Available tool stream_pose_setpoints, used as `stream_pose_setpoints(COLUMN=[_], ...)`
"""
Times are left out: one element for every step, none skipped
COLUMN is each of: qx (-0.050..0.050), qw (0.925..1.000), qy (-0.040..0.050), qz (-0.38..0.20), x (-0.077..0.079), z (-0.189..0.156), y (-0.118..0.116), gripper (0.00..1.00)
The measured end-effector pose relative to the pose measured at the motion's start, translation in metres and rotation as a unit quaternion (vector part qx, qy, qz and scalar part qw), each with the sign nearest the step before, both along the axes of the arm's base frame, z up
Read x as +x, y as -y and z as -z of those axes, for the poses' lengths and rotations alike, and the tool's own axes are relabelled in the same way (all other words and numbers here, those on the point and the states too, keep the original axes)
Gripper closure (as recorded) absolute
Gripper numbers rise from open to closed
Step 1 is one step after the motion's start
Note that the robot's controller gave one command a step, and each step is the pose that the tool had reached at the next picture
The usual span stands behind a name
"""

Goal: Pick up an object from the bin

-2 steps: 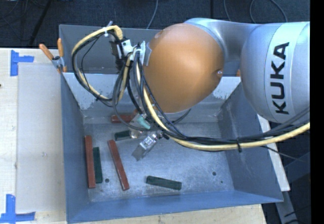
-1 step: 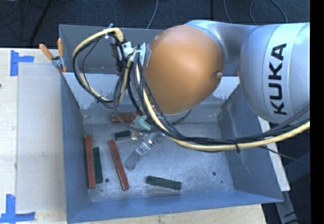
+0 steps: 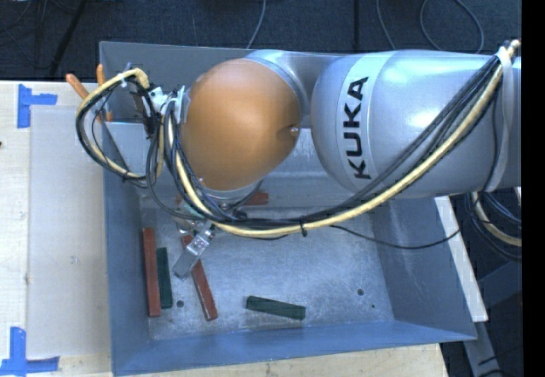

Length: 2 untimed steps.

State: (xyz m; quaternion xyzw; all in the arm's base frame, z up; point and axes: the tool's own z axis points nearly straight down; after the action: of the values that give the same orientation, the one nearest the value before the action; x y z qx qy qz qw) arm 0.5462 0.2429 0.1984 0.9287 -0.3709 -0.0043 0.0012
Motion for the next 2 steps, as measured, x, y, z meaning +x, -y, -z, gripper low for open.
stream_pose_setpoints(qx=[0.0,0.0], qw=[0.9889,0.9893], qy=[-0.0011,0.0019], qz=[-0.149,-0.146], x=[-0.0468,-0.0442], z=[0.1321,0.1295], y=[0.0104,0.0111], gripper=[0.0,1.0])
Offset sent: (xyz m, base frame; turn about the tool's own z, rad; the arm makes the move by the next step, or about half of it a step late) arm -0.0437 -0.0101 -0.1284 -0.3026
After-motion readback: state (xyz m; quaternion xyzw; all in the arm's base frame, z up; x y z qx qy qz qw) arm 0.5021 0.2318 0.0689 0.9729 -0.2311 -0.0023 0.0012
